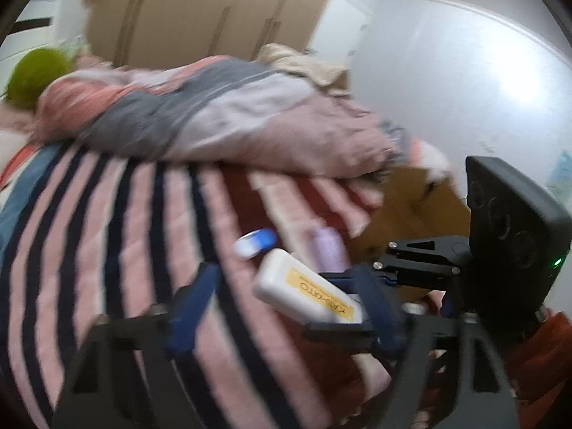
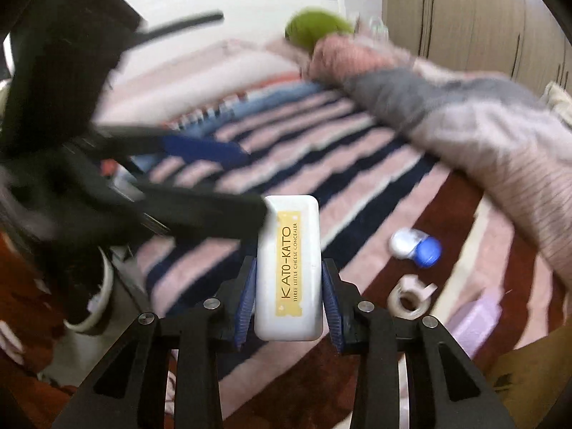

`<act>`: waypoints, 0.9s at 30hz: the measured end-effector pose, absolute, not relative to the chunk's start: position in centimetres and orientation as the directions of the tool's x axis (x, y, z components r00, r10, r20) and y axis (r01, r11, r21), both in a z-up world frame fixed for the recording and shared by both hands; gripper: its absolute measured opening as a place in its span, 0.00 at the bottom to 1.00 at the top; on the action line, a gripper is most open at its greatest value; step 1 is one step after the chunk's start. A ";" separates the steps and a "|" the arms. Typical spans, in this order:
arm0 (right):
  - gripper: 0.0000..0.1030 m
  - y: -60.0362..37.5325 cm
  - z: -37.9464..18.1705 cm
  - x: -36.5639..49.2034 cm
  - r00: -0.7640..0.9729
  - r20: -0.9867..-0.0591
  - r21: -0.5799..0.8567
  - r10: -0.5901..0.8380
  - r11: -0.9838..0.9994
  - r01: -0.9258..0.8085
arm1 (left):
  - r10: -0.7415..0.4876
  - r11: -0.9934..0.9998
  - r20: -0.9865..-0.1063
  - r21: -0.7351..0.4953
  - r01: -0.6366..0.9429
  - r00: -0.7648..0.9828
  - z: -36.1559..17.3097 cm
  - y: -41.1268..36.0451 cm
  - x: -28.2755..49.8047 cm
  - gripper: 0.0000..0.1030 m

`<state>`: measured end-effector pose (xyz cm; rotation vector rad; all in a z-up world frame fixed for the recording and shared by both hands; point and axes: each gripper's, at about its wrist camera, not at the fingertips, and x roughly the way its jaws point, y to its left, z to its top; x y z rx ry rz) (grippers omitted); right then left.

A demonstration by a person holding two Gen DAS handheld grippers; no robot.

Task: Organize rigid objects
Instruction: 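Place the white box into the cardboard box and open the right gripper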

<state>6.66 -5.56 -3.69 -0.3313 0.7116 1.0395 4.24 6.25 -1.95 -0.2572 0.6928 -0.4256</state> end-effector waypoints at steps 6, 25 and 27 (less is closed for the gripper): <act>0.30 -12.1 0.9 7.1 0.415 -0.590 0.089 0.692 0.567 -0.819 | -0.528 0.849 -0.515 -0.306 0.431 0.675 1.8 -0.2 6.0 0.37; 0.30 -29.6 -0.3 10.5 0.619 -0.691 0.014 0.373 0.863 -0.505 | -0.604 0.708 -0.678 -0.214 0.673 0.420 1.8 -20.8 14.9 0.46; 0.33 -29.8 -0.4 10.3 0.660 -0.687 -0.056 0.304 0.884 -0.465 | -0.590 0.718 -0.674 -0.188 0.670 0.444 2.0 -20.6 14.7 0.82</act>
